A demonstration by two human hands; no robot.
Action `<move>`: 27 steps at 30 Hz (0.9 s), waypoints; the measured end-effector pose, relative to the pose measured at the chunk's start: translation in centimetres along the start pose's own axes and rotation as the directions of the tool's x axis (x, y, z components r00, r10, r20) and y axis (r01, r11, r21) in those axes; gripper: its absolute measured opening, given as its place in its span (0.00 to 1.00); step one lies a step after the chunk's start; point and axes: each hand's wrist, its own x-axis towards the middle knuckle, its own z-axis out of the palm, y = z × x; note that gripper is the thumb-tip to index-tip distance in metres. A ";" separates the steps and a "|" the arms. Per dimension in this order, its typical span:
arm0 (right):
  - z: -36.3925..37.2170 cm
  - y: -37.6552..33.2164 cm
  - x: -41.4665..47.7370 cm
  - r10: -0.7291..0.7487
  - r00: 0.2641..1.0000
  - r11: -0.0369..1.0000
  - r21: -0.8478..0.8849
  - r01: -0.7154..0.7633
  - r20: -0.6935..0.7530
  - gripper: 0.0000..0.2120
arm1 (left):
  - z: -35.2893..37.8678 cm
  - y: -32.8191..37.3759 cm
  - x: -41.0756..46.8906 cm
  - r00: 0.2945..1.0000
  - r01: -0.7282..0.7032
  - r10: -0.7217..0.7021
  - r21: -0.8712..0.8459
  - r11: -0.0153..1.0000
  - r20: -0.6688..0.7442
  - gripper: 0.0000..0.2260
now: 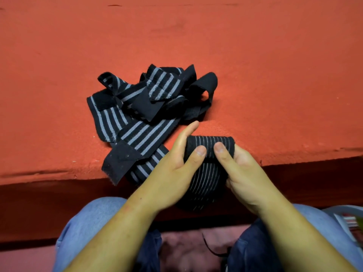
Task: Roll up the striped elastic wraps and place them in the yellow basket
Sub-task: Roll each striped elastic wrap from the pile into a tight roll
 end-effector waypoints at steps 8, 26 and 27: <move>-0.3 -0.1 0.4 -0.025 0.998 0.999 0.038 0.027 -0.060 0.24 | -0.6 -0.1 0.5 0.983 -0.046 0.034 -0.062 0.997 -0.183 0.12; 0.3 -1.6 -0.2 0.143 0.990 0.968 0.207 -0.141 0.006 0.25 | -0.5 0.1 0.6 0.984 -0.082 0.056 -0.150 0.985 -0.171 0.12; 0.3 -1.7 -0.2 0.144 0.989 0.966 0.213 -0.143 0.009 0.25 | -0.6 0.1 0.6 0.984 -0.082 0.055 -0.155 0.984 -0.171 0.12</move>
